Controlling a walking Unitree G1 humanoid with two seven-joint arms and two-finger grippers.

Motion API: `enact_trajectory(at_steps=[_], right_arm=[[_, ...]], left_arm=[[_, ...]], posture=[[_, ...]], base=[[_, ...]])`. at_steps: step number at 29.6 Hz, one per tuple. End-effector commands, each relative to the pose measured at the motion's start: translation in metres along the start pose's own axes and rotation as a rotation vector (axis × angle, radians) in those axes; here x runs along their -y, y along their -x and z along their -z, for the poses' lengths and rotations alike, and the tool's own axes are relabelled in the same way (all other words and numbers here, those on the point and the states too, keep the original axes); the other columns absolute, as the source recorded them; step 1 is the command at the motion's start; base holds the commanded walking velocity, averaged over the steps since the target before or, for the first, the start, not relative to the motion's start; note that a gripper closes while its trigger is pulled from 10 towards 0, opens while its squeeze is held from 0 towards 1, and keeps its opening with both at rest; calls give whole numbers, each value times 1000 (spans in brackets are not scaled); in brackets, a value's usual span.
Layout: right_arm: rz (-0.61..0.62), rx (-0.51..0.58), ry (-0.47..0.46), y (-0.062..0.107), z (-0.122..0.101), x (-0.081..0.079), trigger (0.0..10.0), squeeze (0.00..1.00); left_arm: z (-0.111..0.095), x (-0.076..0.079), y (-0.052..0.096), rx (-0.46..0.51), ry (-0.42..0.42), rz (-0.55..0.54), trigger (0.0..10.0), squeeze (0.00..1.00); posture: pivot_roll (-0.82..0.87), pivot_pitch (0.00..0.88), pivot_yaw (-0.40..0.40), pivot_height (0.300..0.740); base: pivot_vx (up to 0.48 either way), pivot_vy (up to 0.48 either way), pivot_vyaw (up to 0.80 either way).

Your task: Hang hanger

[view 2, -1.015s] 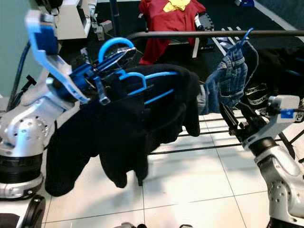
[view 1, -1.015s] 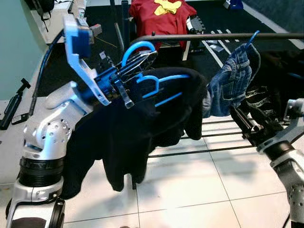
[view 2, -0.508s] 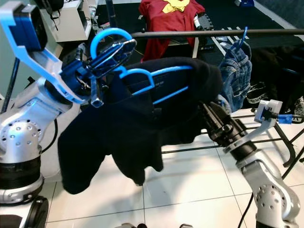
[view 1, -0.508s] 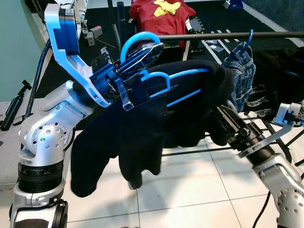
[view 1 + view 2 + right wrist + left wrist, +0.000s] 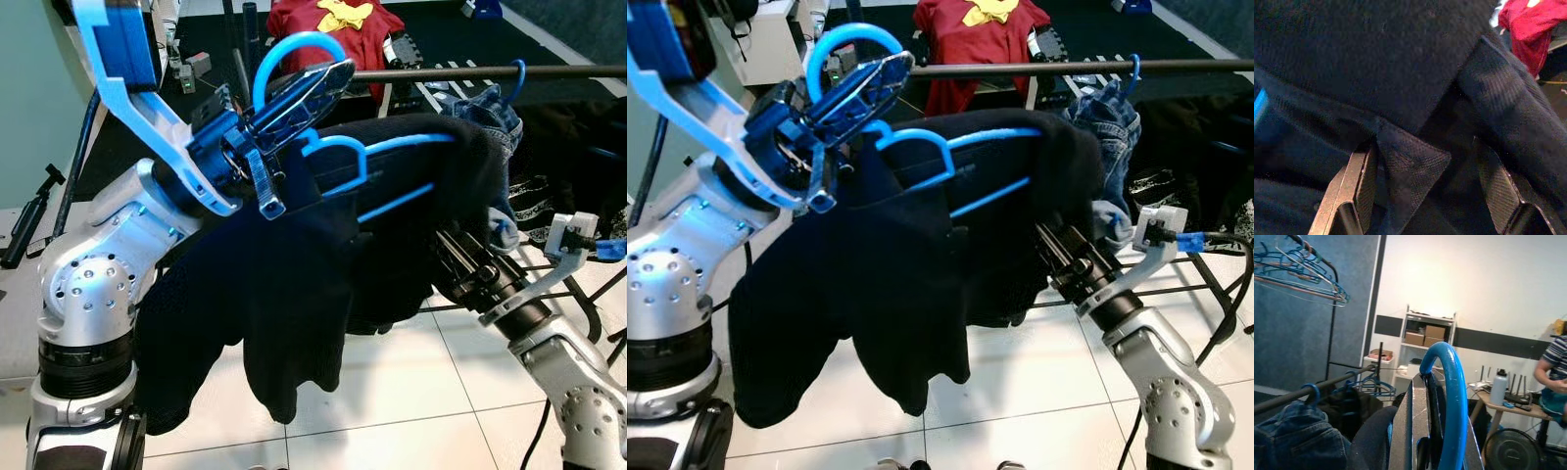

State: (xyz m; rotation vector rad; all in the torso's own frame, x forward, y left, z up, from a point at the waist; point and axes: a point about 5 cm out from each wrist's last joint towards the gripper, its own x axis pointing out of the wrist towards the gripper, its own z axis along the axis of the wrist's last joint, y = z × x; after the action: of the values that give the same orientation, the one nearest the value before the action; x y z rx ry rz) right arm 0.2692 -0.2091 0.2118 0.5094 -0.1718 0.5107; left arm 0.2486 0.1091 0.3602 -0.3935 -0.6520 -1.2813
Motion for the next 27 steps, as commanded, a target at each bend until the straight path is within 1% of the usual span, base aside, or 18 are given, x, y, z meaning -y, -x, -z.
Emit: enact_trajectory(at_steps=[1, 5, 6, 7, 8, 11, 12, 14, 15, 16, 17, 18, 20, 21, 23, 24, 26, 27], right_arm=[[12, 14, -21, 1, -1, 2, 10000, 0], [-19, 6, -30, -3, 0, -2, 10000, 0], [-40, 3, -31, -4, 0, -5, 8510, 0], [-40, 3, -31, -4, 0, -5, 8510, 0], [-63, 5, -26, -6, -2, -7, 0, 0], [-76, 8, -22, -7, -3, -9, 0, 0], [-100, 10, -18, -7, -4, -12, 0, 0], [-100, 10, -18, -7, -4, -12, 0, 0], [-120, 9, -13, -7, -5, -14, 0, 0], [-146, 3, -11, -6, -6, -17, 0, 0], [-146, 3, -11, -6, -6, -17, 0, 0], [-178, -8, -10, -4, -5, -21, 0, 0], [-178, -8, -10, -4, -5, -21, 0, 0], [-207, -19, -11, -1, -6, -24, 0, 0], [-207, -19, -11, -1, -6, -24, 0, 0], [-229, -25, -10, 1, -6, -27, 0, 0], [-229, -25, -10, 1, -6, -27, 0, 0], [-244, -17, -6, 4, -11, -29, 0, 0]], left_arm=[[-5, 10, 0, 32, 2, 57, 10000, 0], [-6, 11, 6, 26, 8, 62, 10000, 0], [-7, 11, 9, 24, 12, 60, 10000, 0], [-7, 11, 9, 24, 12, 60, 10000, 0], [-7, 11, 13, 21, 12, 51, 10000, 0], [-7, 11, 16, 19, 14, 44, 10000, 0], [-6, 12, 19, 11, 12, 29, 10000, 0], [-6, 12, 19, 11, 12, 29, 10000, 0], [-4, 11, 21, 0, 5, 2, 10000, 0], [1, 4, 22, -16, -9, -54, 10000, 0], [1, 4, 22, -16, -9, -54, 10000, 0], [5, -4, 17, -16, -12, -103, 10000, 0], [5, -4, 17, -16, -12, -103, 10000, 0], [7, -10, 12, -13, -12, -137, 10000, 0], [7, -10, 12, -13, -12, -137, 10000, 0], [8, -15, 7, -12, -16, -166, 10000, 0], [8, -15, 7, -12, -16, -166, 10000, 0], [9, -20, 6, -23, -30, -200, 10000, 0]], posture=[[-83, 194, 31, 740], [-82, 193, 30, 740], [-80, 191, 27, 740], [-80, 191, 27, 740], [-80, 191, 27, 740], [-80, 191, 27, 740], [-89, 190, 26, 740], [-89, 190, 26, 740], [-89, 190, 26, 740], [-89, 190, 26, 740], [-89, 190, 26, 740], [-93, 191, 25, 740], [-93, 191, 25, 740], [-95, 191, 26, 740], [-95, 191, 26, 740], [-95, 193, 26, 740], [-95, 193, 26, 740], [-98, 194, 27, 740]], base=[[0, 0, 0], [0, 0, 0], [0, 0, 0], [0, 0, 0], [0, 0, 0], [0, 0, 0], [0, 0, 0], [0, 0, 0], [0, 0, 0], [0, 0, 0], [0, 0, 0], [0, 0, 0], [0, 0, 0], [0, 0, 0], [0, 0, 0], [0, 0, 0], [0, 0, 0], [0, 0, 0]])
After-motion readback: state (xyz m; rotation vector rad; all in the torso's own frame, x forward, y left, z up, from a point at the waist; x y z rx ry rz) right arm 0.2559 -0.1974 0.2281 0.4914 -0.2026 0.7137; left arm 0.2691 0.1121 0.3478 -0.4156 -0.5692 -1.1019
